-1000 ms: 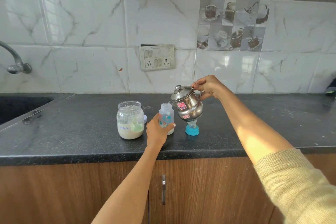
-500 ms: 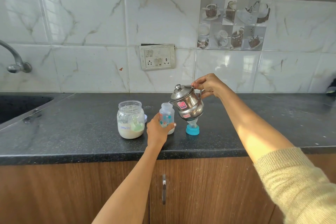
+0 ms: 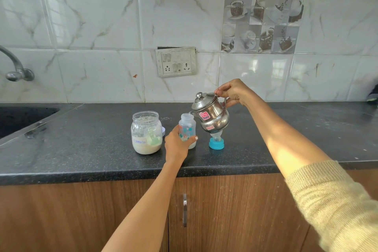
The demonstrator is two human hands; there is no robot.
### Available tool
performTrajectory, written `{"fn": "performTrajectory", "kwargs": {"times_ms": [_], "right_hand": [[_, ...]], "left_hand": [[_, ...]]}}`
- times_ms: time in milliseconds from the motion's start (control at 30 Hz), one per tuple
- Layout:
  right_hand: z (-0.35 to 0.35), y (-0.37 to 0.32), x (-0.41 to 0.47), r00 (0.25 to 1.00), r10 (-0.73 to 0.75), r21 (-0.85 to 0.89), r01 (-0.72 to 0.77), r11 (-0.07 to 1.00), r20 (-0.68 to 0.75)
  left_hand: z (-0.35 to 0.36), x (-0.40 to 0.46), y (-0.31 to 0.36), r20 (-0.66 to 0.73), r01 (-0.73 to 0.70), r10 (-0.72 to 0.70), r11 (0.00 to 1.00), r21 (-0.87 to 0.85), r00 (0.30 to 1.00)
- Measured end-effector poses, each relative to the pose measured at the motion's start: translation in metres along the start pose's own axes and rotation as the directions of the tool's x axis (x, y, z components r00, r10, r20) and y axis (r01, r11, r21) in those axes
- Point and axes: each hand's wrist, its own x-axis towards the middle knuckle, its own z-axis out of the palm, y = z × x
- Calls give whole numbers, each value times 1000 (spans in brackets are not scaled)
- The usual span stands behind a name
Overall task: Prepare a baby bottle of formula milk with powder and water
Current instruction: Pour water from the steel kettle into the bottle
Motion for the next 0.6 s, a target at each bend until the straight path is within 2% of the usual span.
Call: {"fn": "performTrajectory", "kwargs": {"times_ms": [600], "right_hand": [[-1, -4, -1, 1000, -7, -35, 7, 999, 5]], "left_hand": [[1, 1, -2, -10, -25, 25, 1000, 2, 1000]]}}
